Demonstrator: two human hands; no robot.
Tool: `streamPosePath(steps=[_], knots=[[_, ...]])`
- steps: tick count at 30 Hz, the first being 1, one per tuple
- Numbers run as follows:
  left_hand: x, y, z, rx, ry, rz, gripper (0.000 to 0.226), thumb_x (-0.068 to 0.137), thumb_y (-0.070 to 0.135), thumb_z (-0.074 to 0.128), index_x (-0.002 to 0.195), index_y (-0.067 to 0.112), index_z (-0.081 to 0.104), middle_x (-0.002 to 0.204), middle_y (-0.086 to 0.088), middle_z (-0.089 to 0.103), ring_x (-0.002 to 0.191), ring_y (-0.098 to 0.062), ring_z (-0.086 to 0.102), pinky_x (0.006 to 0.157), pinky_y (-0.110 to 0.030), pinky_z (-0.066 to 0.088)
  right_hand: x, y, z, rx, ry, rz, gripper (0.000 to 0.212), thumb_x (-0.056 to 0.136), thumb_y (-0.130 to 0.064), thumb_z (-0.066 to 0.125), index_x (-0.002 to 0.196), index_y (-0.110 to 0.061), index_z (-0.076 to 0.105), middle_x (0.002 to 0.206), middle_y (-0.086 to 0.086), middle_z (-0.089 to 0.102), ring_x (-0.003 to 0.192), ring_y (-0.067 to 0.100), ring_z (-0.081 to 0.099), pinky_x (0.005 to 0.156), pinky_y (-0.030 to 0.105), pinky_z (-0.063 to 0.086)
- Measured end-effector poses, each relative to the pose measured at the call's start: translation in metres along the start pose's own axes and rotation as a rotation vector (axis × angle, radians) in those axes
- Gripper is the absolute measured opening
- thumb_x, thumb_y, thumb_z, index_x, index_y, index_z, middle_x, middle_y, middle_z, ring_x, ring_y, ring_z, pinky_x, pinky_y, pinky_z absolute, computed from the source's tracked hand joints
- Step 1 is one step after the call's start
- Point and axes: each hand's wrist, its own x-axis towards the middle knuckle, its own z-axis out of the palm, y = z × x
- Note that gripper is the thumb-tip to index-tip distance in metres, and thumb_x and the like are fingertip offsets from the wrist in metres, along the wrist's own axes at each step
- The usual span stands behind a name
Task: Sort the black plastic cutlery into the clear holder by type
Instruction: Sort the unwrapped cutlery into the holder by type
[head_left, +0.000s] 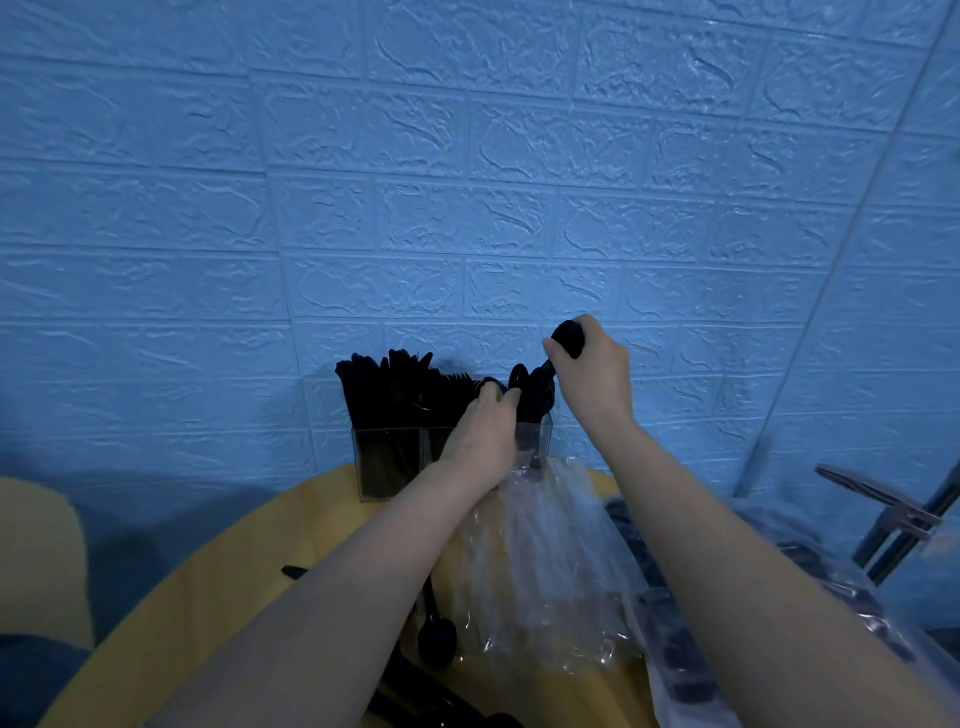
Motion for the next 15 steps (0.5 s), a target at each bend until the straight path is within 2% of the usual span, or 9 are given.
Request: streamPosePath(steps=[2,5,8,10,13,15], knots=[[-0.002,-0.001,0.0,-0.012,-0.009,-0.001,0.062,0.089,-0.005,0.049,0.146,0.009,0.028,0.126,-0.01,0.037,0.109,-0.024,0.047,0.086,-0.031,0.044,-0.004,0.002,0.006,-0.04,-0.014,-0.016,0.024,0.092,-0.026,0.059,0.104,-0.005,0.055,0.09,0.013,0.063,0.082,0.027,0.057,0.07,0.035,0.045],[-0.005,-0.004,0.002,-0.036,-0.015,0.017,0.06,0.09,-0.004,0.047,0.146,0.008,0.028,0.131,-0.01,0.035,0.117,-0.025,0.044,0.096,-0.033,0.042,-0.014,0.011,0.017,-0.135,-0.083,-0.061,0.025,0.093,-0.027,0.058,0.103,-0.005,0.053,0.096,0.013,0.061,0.086,0.028,0.056,0.069,0.033,0.039],[-0.007,-0.006,0.003,-0.054,-0.013,0.03,0.055,0.089,-0.002,0.047,0.143,0.005,0.035,0.132,-0.011,0.036,0.116,-0.026,0.045,0.097,-0.034,0.04,-0.026,0.025,0.029,-0.286,-0.149,-0.143,0.033,0.095,-0.031,0.054,0.109,-0.001,0.053,0.115,0.014,0.05,0.094,0.031,0.054,0.073,0.036,0.04],[-0.008,-0.005,0.003,-0.066,-0.012,0.033,0.049,0.087,-0.003,0.048,0.136,0.002,0.043,0.132,-0.011,0.038,0.117,-0.026,0.045,0.098,-0.034,0.04,-0.032,0.035,0.033,-0.445,-0.11,-0.259,0.039,0.094,-0.034,0.055,0.117,-0.002,0.055,0.125,0.013,0.049,0.101,0.034,0.053,0.076,0.042,0.042],[-0.009,-0.006,0.003,-0.054,-0.006,0.04,0.04,0.087,-0.004,0.047,0.127,-0.001,0.051,0.132,-0.011,0.039,0.117,-0.026,0.046,0.099,-0.034,0.04,-0.036,0.043,0.031,-0.448,-0.048,-0.412,0.047,0.092,-0.036,0.056,0.131,-0.009,0.052,0.134,0.008,0.053,0.114,0.029,0.051,0.09,0.042,0.04],[-0.011,-0.006,0.003,-0.027,-0.013,0.056,0.037,0.087,-0.004,0.046,0.124,-0.002,0.053,0.13,-0.012,0.041,0.116,-0.027,0.047,0.098,-0.035,0.041,-0.038,0.046,0.029,-0.458,-0.131,-0.477,0.053,0.097,-0.045,0.035,0.139,-0.015,0.046,0.142,0.001,0.049,0.13,0.024,0.043,0.105,0.036,0.026]])
